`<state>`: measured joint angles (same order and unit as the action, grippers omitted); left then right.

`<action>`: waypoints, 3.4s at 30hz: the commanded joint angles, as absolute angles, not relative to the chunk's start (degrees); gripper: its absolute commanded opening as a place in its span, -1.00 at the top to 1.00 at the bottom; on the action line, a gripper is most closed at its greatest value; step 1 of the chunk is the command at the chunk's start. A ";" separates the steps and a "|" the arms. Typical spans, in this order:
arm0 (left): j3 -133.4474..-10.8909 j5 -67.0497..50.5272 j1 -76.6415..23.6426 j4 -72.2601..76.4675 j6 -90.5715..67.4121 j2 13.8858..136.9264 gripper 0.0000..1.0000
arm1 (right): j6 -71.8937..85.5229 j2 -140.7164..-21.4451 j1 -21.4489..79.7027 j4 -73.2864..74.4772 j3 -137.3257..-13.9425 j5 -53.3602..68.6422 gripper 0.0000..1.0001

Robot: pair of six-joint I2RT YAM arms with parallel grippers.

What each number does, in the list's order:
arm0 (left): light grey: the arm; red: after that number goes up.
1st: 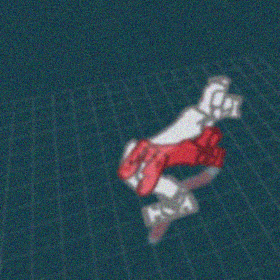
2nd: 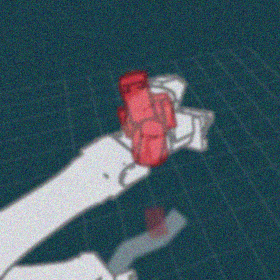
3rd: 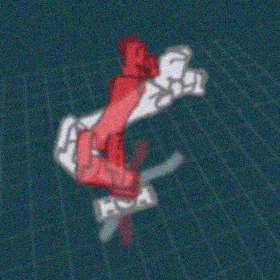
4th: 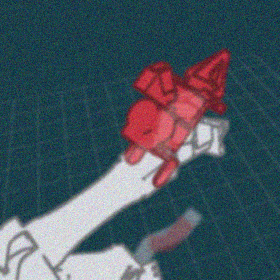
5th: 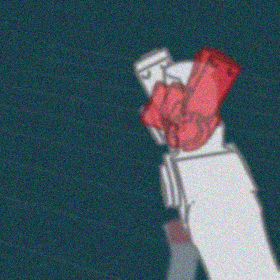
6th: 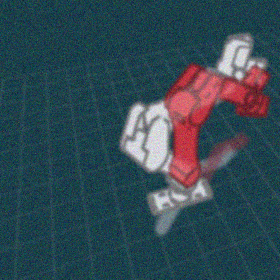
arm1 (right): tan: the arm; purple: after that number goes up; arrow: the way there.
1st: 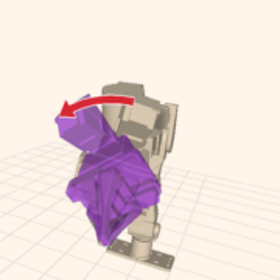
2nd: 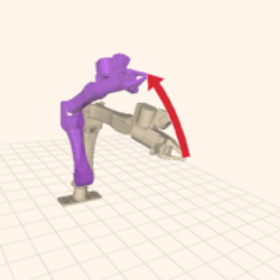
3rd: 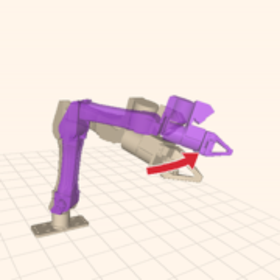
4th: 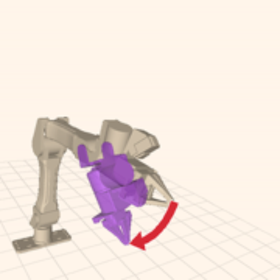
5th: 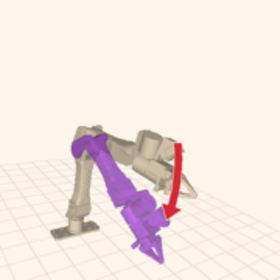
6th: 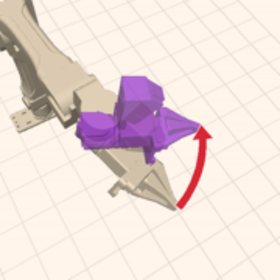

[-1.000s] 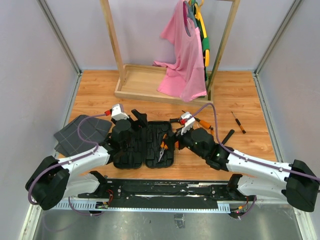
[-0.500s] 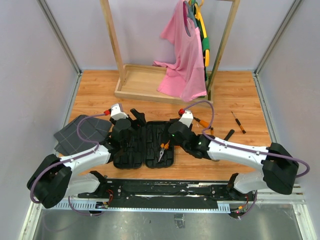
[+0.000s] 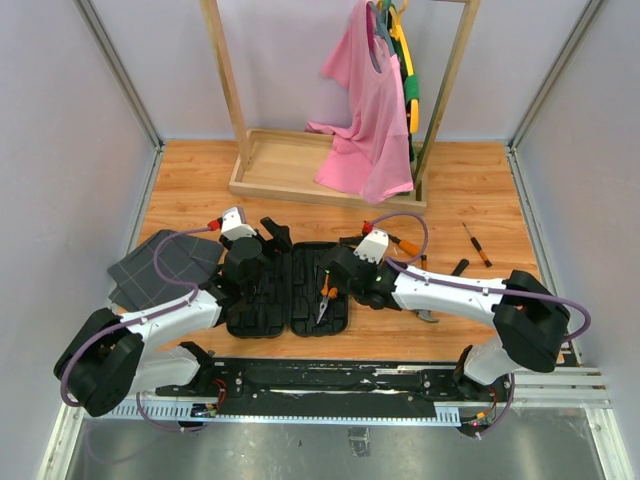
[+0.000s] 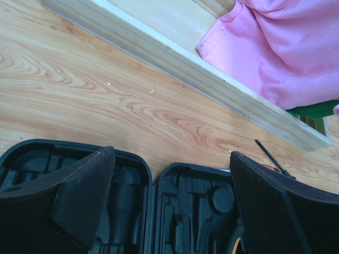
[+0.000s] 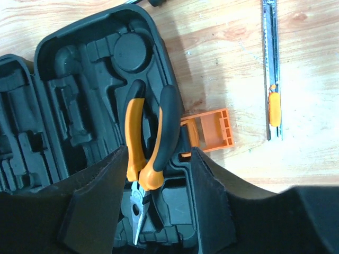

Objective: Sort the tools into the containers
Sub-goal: Place the pliers in the storage box.

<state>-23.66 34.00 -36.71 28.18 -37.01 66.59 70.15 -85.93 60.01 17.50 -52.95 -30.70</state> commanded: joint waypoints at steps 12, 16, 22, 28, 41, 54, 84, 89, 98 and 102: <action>-23.20 35.02 -36.12 30.60 -35.95 66.91 -0.86 | 72.11 -92.12 60.48 18.65 -53.73 -34.23 0.28; -23.22 34.98 -36.12 30.58 -35.83 66.80 -0.86 | 71.71 -92.35 60.47 17.71 -53.00 -34.53 0.44; -23.27 34.89 -36.12 30.74 -35.85 67.08 -0.86 | 70.04 -91.56 60.47 16.83 -52.21 -35.38 0.65; -23.49 34.51 -36.12 30.76 -36.03 67.75 -0.86 | 65.38 -89.45 60.33 12.62 -50.29 -37.13 0.78; -23.88 34.23 -36.12 30.68 -35.99 68.14 -0.86 | 58.44 -85.99 57.04 3.41 -48.74 -35.77 0.88; -24.17 33.11 -36.12 30.94 -36.12 68.96 -0.84 | 56.16 -90.19 55.37 5.03 -53.35 -34.85 0.87; -24.57 32.77 -36.12 30.59 -36.30 69.09 -0.83 | 34.04 -88.29 55.21 2.34 -54.89 -23.65 -0.44; -24.38 32.34 -35.01 29.44 -38.41 68.82 -0.83 | 26.90 -90.30 54.68 3.58 -57.27 -15.21 -0.52; -22.95 20.28 -24.14 28.28 -46.91 71.39 -0.82 | 24.02 -95.89 54.67 7.68 -62.24 -14.14 -0.63; -22.81 19.76 -23.30 28.31 -46.96 71.29 -0.81 | 22.19 -98.65 54.84 10.67 -65.18 -13.78 -0.71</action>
